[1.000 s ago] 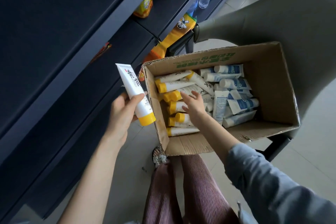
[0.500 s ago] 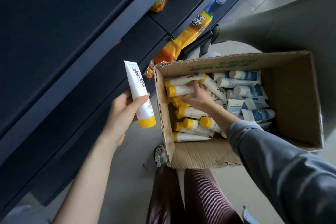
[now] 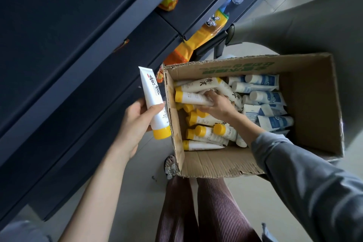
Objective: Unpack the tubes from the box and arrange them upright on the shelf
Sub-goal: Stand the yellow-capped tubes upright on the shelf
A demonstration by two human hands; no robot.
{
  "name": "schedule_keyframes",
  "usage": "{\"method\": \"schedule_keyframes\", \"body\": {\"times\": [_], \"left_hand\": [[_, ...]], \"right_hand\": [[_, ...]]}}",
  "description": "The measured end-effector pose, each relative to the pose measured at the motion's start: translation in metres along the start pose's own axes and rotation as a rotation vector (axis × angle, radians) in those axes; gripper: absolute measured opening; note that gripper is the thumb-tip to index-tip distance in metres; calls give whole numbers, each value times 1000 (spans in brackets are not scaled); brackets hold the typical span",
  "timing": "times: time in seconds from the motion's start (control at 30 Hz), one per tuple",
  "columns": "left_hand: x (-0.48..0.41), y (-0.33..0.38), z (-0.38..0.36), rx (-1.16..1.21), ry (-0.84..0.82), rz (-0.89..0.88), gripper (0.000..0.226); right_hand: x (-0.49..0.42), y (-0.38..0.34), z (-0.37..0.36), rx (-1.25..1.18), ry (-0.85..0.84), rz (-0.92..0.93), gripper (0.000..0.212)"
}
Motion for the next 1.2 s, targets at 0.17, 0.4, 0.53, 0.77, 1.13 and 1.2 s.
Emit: {"method": "schedule_keyframes", "body": {"times": [0.17, 0.4, 0.53, 0.77, 1.13, 1.2], "left_hand": [[11, -4, 1, 8, -16, -31, 16], [40, -11, 13, 20, -11, -68, 22], [67, -10, 25, 41, -13, -122, 20], [130, 11, 58, 127, 5, -291, 19], [259, 65, 124, 252, -27, -665, 31], [287, 74, 141, 258, -22, -741, 35]], "right_hand": [[30, -5, 15, -40, 253, 39, 31], [66, -27, 21, -398, 441, 78, 9], [82, -49, 29, -606, 480, 94, 15], [140, -116, 75, -953, 547, 264, 12], [262, -288, 138, -1212, 442, 670, 13], [283, -320, 143, -1143, 417, 729, 14]]}}
Point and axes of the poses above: each hand's wrist, its own x-axis away from the middle knuckle, its own z-axis out of the back of the hand, y = z × x, the point moved 8 cm from there along -x, towards the middle knuckle, and after that the axes turned 9 degrees about z, right-handed, at the moved point
